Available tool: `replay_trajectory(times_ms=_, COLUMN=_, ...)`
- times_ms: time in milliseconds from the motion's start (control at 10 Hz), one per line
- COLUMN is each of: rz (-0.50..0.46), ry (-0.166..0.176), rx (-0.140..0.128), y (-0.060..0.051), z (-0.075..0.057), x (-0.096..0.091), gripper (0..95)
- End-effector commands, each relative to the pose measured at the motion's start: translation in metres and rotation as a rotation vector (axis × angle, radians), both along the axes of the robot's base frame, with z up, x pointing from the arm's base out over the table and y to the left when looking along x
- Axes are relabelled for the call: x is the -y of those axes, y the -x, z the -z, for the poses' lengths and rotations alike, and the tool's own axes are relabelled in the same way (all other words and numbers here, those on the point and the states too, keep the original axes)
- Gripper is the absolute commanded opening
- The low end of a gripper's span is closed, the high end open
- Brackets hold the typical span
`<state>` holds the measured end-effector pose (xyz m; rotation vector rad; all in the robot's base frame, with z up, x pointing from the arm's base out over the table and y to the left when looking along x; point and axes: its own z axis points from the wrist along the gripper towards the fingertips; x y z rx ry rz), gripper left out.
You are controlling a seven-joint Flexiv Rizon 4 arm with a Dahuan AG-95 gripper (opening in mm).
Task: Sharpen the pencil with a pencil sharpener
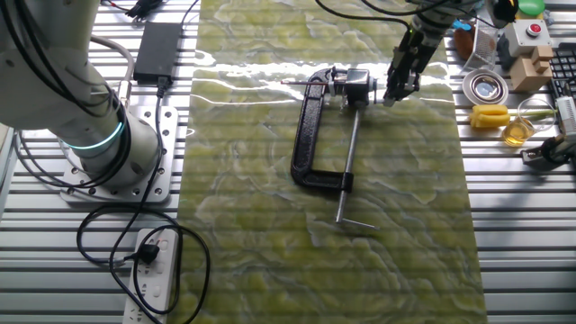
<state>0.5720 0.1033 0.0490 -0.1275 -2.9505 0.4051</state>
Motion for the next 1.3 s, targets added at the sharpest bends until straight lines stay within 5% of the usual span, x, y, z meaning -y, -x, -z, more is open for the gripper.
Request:
replay_trajectory(times_ms=100, rz=0.000, ry=0.002, rx=0.013, y=0.0000, z=0.0009, x=0.0006, gripper=0.0)
replay_trajectory(times_ms=1300, rz=0.142, ry=0.043, rx=0.071, y=-0.0013, z=0.0033, x=0.0001, gripper=0.0)
